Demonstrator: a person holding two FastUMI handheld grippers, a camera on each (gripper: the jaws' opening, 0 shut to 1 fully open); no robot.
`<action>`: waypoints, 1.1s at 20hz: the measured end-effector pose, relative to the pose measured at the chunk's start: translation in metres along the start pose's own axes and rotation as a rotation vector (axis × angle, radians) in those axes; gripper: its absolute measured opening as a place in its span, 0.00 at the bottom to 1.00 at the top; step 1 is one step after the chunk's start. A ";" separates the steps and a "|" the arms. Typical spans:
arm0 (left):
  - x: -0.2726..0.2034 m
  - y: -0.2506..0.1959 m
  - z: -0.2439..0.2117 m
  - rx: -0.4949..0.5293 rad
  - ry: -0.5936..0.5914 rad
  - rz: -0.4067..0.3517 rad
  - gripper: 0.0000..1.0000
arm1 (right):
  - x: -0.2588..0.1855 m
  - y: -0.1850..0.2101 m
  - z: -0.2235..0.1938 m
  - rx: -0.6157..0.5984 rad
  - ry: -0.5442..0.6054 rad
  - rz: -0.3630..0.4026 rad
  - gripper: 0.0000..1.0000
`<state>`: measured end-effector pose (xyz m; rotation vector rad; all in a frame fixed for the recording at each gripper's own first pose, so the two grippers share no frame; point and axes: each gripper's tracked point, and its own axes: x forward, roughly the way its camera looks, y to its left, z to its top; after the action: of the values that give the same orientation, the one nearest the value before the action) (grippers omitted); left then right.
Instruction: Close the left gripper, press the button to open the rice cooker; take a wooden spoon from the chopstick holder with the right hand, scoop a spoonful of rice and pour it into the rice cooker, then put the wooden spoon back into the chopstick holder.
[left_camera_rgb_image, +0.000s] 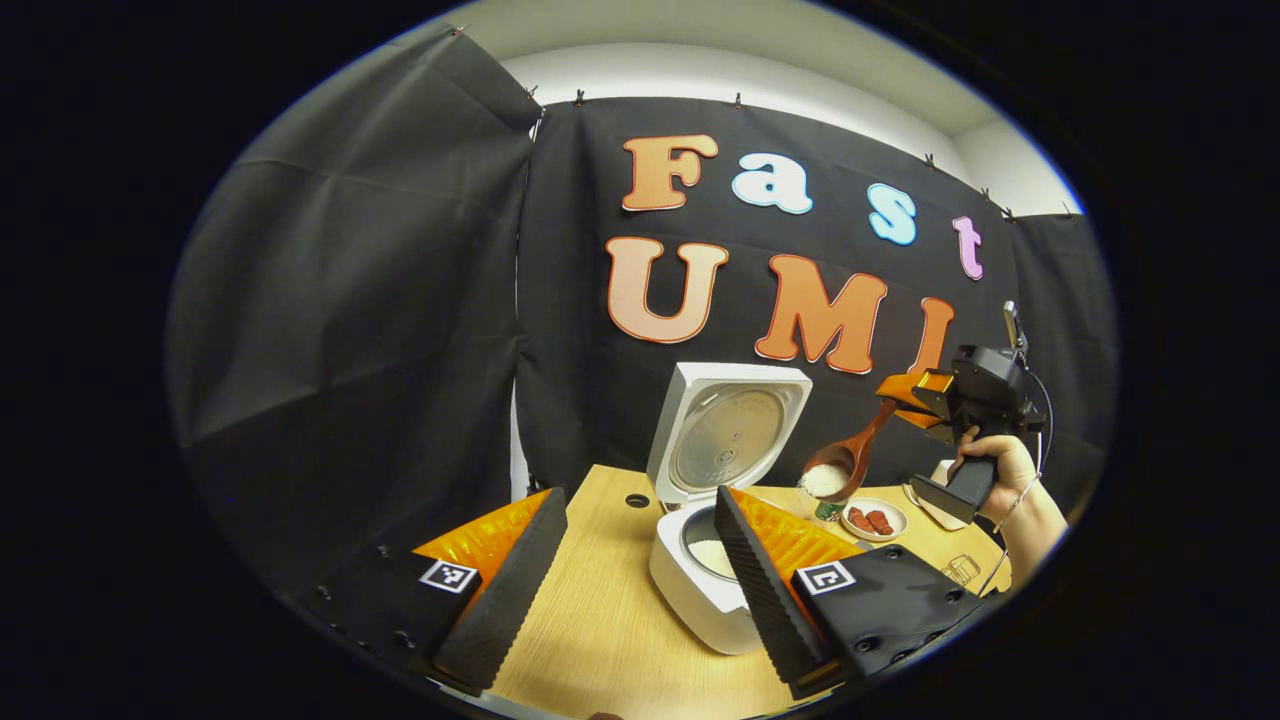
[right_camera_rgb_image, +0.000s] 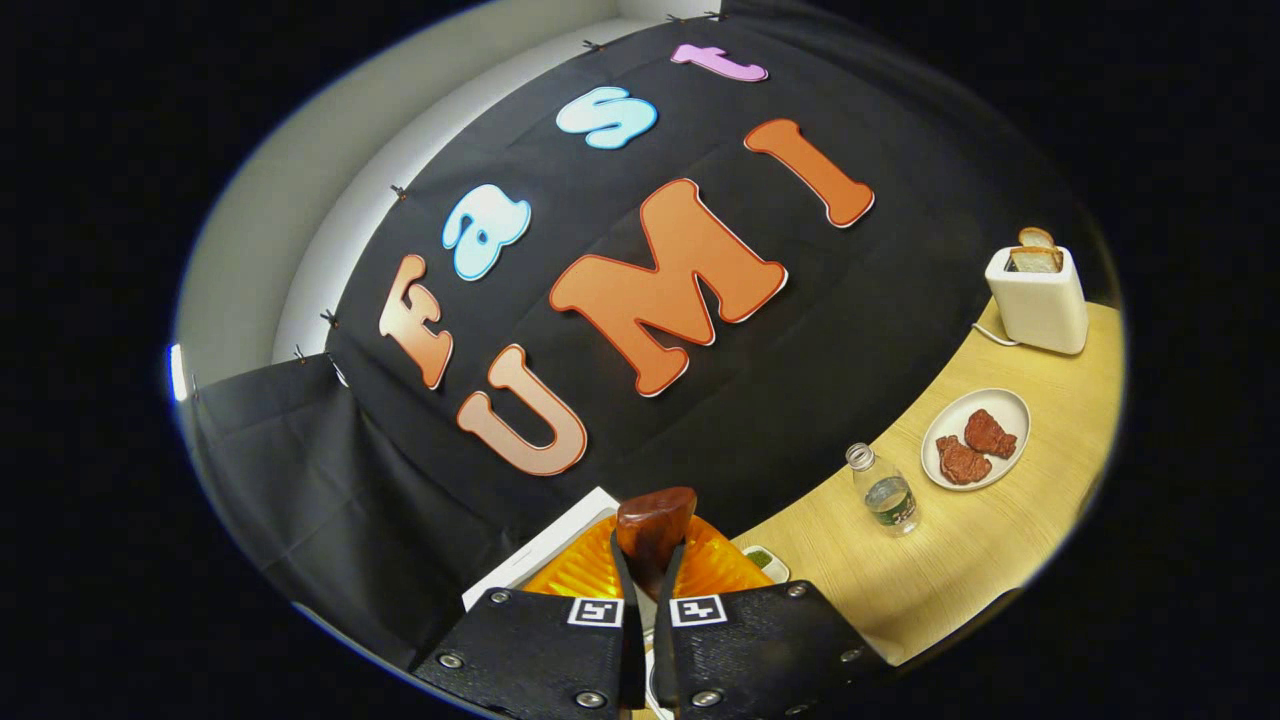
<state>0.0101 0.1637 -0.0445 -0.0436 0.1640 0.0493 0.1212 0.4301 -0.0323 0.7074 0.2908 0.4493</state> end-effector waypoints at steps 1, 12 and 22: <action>0.001 0.000 0.000 0.001 0.000 0.001 1.00 | 0.000 0.002 -0.001 -0.014 -0.001 0.004 0.03; 0.005 -0.003 0.000 0.003 0.001 -0.012 1.00 | 0.003 0.019 -0.002 -0.166 -0.020 0.055 0.03; 0.009 0.001 -0.002 0.004 0.005 -0.005 1.00 | 0.007 0.032 -0.018 -0.305 -0.008 0.117 0.03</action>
<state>0.0186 0.1651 -0.0480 -0.0405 0.1685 0.0444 0.1103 0.4645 -0.0240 0.4286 0.1686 0.5879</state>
